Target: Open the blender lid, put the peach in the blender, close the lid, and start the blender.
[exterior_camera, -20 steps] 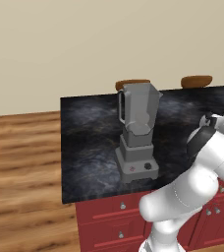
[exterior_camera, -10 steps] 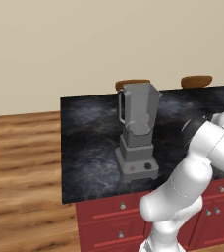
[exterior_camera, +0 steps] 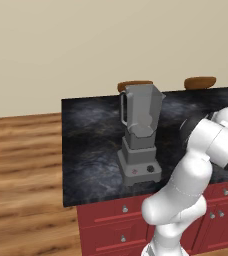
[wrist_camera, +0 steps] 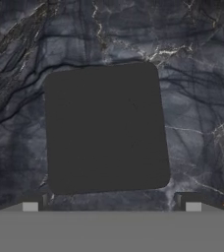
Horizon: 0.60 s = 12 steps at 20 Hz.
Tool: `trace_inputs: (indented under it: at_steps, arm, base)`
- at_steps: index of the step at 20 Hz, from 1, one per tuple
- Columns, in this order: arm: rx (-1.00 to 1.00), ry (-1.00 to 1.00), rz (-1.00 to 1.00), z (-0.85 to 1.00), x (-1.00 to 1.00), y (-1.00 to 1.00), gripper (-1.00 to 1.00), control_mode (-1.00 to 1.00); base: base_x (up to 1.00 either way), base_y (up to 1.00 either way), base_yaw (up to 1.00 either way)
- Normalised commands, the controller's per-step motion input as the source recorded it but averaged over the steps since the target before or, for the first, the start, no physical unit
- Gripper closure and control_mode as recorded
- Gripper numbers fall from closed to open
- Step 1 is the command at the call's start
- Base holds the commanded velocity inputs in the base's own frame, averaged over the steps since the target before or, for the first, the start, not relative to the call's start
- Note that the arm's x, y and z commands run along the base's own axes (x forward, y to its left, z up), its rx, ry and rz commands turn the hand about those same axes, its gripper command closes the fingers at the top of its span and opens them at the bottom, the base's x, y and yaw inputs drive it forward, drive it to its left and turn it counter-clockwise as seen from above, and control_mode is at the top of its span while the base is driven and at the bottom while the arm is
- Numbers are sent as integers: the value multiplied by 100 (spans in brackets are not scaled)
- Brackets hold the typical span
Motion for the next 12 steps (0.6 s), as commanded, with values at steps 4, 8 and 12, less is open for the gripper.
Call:
trace_inputs:
  at_steps: [4, 8, 12]
  arm:
    - [0, 0, 0, -10, 10, 0, -100, -100]
    - [0, 0, 0, -13, 12, 0, -100, -100]
    - [0, 0, 0, -13, 20, -3, -100, -100]
  base:
    - [0, 0, 0]
    - [0, 0, 0]
    - [0, 0, 0]
